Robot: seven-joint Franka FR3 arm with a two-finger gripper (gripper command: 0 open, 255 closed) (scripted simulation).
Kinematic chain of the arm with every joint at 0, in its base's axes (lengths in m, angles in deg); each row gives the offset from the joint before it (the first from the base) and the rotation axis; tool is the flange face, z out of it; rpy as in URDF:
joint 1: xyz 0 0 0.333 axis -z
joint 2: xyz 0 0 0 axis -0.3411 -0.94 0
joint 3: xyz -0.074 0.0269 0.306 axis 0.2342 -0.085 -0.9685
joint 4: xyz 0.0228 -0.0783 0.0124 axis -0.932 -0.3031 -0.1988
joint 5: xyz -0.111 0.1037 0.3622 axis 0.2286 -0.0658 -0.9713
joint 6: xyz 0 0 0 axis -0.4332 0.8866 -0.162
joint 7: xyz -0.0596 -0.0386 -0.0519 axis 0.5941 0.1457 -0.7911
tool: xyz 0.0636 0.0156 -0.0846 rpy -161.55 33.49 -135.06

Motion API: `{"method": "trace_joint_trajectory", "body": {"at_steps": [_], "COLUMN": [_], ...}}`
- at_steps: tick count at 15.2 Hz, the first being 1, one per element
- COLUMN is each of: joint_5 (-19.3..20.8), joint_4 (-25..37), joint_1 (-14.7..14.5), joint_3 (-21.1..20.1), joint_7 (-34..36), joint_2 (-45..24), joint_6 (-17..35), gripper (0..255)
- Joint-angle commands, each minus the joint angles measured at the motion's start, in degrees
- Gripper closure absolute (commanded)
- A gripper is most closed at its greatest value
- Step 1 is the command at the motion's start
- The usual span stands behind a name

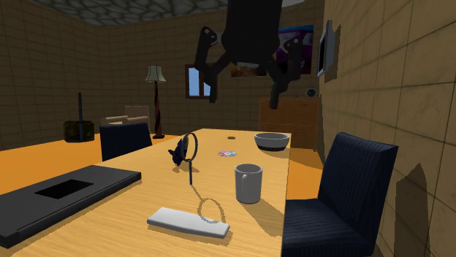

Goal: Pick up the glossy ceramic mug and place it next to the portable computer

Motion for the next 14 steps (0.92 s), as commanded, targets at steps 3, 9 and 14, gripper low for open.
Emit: {"method": "trace_joint_trajectory", "body": {"at_steps": [3, 9, 14], "joint_5": [0.34, 0.96, 0.93], "joint_4": [0.19, 2.64, 6.80], "joint_1": [0.09, 0.27, 0.35], "joint_3": [0.47, 1.87, 2.97], "joint_7": [-0.85, -3.29, -5.27], "joint_2": [-3.63, -15.49, -26.09], "joint_6": [3.25, 12.11, 18.11], "gripper": [0, 0, 0]}}
